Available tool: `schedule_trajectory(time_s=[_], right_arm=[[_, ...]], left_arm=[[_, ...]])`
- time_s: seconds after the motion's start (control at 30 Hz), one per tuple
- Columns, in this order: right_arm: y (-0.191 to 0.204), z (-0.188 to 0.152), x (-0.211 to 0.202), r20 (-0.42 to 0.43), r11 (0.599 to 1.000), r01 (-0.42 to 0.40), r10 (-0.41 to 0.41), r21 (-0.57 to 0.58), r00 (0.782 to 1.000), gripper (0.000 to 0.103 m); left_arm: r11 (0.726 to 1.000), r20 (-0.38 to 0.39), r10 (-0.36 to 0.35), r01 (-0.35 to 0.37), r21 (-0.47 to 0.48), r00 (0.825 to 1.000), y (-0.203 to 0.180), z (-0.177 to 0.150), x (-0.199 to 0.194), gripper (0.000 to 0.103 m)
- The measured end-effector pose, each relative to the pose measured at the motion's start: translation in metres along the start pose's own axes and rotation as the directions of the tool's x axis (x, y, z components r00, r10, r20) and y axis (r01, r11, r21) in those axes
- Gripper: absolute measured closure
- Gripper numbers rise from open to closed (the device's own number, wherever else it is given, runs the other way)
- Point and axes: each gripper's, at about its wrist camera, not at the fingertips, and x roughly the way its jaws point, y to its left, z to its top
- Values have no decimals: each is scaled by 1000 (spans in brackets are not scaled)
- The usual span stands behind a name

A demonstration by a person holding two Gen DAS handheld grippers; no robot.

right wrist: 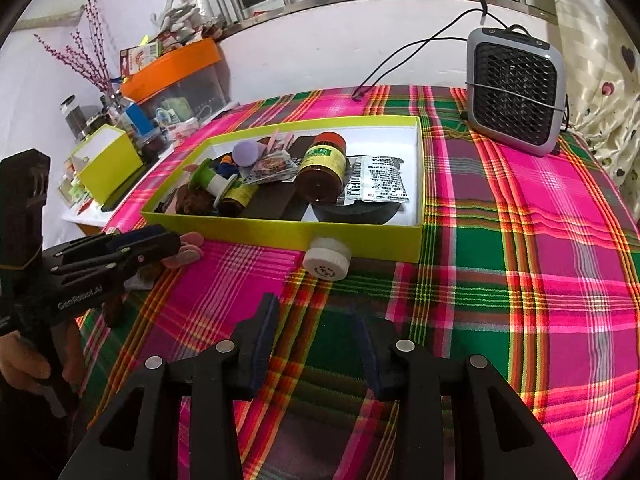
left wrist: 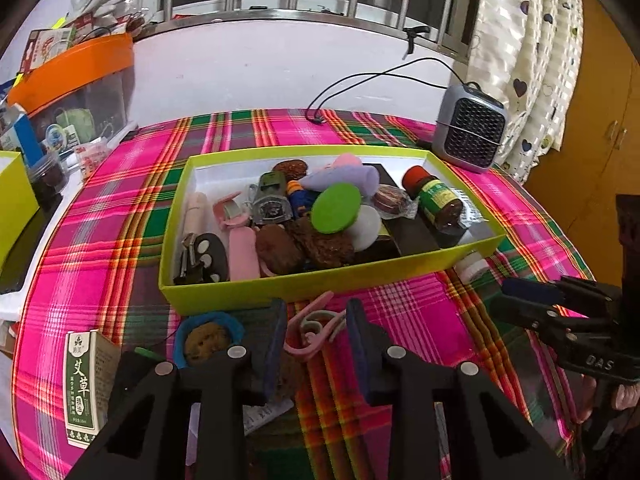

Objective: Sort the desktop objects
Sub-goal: 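Close the left gripper on the pink hair clip while the right grasps the white jar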

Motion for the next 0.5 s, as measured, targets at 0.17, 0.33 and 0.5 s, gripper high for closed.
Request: schedule_trajectory(time_s=[0.17, 0.33, 0.5], right_arm=[[0, 1, 3, -3, 1000, 5, -5, 0, 1000, 63], [0, 1, 4, -4, 1000, 7, -7, -1, 1000, 63], [0, 2, 4, -2, 1000, 5, -5, -2, 1000, 63]], left_arm=[[998, -26, -54, 55, 29, 998, -8, -2, 0, 72], [998, -6, -48, 48, 47, 999, -13, -1, -4, 72], [999, -22, 7, -6, 38, 1000, -1, 4, 2, 72]])
